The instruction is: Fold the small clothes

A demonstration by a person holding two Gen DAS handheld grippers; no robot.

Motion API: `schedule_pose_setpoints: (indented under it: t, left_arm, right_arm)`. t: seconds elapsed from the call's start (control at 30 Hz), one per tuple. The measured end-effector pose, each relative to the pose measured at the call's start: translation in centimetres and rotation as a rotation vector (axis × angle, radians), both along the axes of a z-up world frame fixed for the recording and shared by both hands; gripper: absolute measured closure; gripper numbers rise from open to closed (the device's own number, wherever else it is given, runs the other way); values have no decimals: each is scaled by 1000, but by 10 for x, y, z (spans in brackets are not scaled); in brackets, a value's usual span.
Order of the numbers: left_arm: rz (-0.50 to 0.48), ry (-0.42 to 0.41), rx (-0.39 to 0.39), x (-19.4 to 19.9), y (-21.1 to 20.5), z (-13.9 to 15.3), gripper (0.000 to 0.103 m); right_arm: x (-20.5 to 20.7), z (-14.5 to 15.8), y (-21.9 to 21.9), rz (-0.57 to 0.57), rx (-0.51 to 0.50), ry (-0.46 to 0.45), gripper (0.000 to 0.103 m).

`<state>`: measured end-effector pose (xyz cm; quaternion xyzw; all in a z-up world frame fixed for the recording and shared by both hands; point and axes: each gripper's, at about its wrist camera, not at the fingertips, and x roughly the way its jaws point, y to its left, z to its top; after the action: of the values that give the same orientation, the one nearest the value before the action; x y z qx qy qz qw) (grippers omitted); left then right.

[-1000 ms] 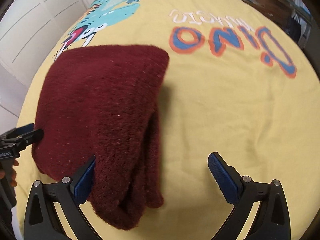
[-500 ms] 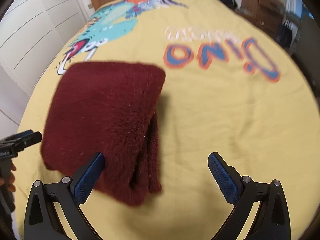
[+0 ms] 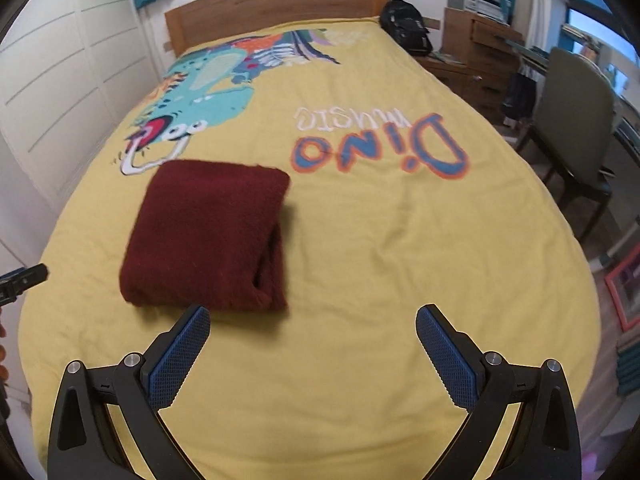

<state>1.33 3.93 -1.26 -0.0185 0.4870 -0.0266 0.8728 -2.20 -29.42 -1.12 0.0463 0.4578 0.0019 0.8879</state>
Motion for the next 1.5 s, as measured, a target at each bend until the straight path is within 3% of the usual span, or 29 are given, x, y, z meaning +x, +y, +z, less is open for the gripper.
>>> schedule_pose_setpoints:
  t: [0.27,0.73,1.5]
  left_arm:
    - [-4,14,28,-24,9,-3,1]
    - [-11,16,61,-30,9,4,1]
    - [-22,25,43,-31,9,3,1]
  right_arm:
    - [-26,-1,-12,-27,-14,11,0]
    - [-33,7,-17,-33,-8,3,0]
    - [-39,4,-23,-37,-14,27,0]
